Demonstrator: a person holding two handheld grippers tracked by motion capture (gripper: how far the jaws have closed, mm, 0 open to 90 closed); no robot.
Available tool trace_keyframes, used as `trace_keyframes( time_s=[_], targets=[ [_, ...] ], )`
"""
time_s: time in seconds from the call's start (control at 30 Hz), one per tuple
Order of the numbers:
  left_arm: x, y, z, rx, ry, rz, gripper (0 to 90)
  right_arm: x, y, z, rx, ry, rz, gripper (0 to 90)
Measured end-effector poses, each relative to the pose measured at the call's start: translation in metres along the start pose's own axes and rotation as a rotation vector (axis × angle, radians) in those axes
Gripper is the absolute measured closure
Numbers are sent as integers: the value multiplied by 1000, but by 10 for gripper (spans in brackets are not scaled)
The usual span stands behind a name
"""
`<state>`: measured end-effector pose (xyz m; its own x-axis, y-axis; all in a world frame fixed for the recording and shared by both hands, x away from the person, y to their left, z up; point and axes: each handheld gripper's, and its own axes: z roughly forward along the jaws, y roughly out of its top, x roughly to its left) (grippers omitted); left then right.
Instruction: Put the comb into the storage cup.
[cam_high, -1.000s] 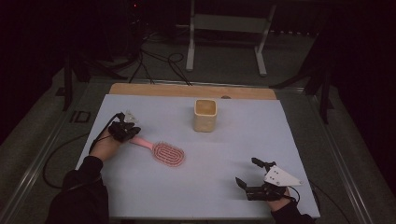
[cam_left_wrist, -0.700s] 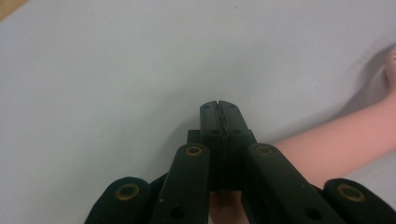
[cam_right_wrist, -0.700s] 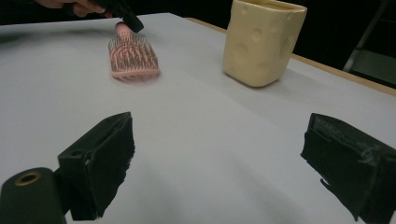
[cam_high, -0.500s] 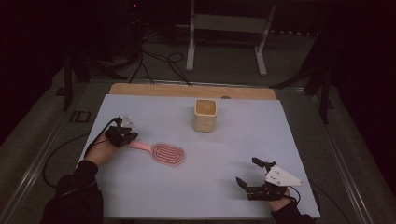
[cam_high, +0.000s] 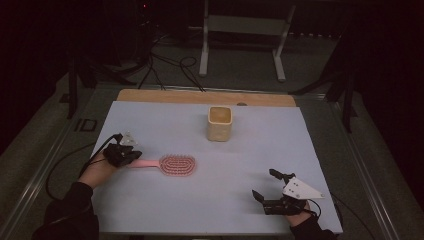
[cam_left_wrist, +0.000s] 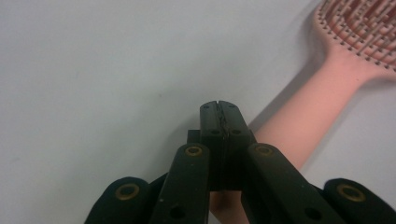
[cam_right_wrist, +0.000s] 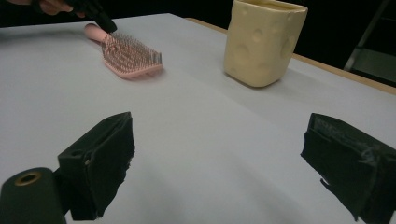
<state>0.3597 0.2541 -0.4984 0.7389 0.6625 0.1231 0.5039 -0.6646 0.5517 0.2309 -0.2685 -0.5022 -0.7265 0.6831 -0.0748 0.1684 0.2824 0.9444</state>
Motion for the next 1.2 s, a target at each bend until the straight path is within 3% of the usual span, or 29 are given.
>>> trace_keyframes(
  time_s=[0.13, 0.67, 1.2],
  targets=[
    [-6, -6, -4, -1, 3, 13, 900, 0, 0, 0, 1, 0, -3, 89],
    [-30, -25, -20, -24, -31, -8, 900, 1, 1, 0, 0, 3, 1, 89],
    [-59, -25, -29, 2, -82, 35, 900, 1, 1, 1, 5, -2, 7, 89]
  ],
)
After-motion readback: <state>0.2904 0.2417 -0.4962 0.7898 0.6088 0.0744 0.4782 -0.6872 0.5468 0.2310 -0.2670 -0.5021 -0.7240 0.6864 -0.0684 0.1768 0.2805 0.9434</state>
